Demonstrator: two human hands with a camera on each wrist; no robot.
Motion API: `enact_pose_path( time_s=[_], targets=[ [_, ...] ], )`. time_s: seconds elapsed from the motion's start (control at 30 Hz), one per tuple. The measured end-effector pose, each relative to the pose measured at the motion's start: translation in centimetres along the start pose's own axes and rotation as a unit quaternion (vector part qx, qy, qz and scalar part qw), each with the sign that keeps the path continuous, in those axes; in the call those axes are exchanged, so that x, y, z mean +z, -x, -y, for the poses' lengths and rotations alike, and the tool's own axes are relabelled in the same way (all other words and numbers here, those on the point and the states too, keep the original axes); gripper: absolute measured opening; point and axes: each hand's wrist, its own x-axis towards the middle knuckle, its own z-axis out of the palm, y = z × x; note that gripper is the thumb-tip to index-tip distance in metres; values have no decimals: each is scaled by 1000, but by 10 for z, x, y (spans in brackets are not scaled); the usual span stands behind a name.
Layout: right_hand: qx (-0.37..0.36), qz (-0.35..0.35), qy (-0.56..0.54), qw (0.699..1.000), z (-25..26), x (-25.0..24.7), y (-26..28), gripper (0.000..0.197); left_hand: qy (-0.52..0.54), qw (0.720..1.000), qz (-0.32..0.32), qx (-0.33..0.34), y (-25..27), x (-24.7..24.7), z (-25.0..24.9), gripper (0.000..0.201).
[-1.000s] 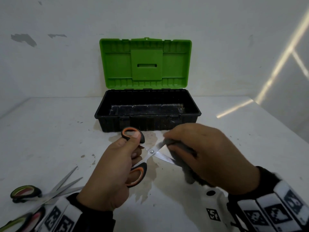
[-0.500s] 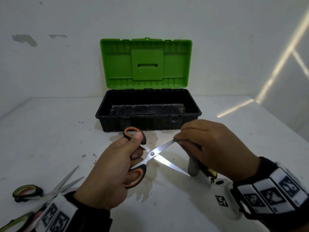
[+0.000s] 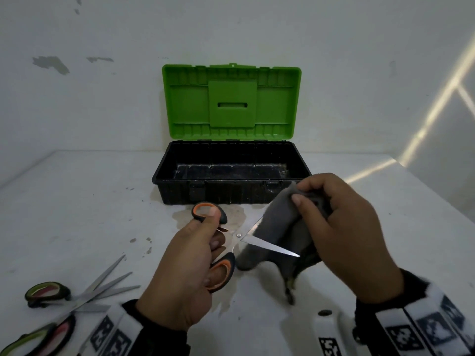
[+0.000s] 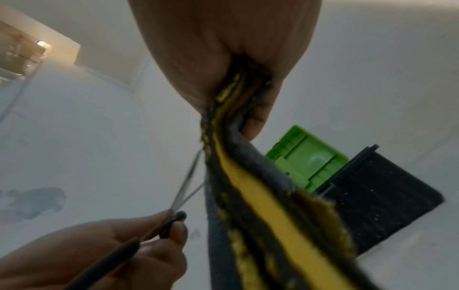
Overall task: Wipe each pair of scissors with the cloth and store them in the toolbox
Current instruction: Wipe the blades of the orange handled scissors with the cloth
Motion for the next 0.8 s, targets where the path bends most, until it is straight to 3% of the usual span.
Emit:
enact_pose_path(
  time_s=[0.2, 0.33, 0.4, 0.57, 0.7, 0.8],
  targets=[
    [-90, 101, -68, 988, 21, 13, 12, 18, -12, 999, -46, 23, 4, 10, 3, 35],
    [-123, 194, -89, 969, 27, 14, 20, 7, -16, 997, -61, 45, 7, 9, 4, 38],
    [-106, 185, -109, 971, 28, 16, 24, 13, -12, 997, -58, 48, 9, 9, 2, 35],
    [-28, 77, -91, 993, 24, 26, 27, 14, 32, 995, -47, 86, 10, 7, 4, 30],
    [-2, 131, -48, 990, 20, 30, 28, 28, 18, 991, -55, 121, 10, 5, 5, 31],
    [21, 190, -66, 979, 20, 29, 27, 20, -7, 989, -46, 141, 10, 4, 5, 32]
  ],
)
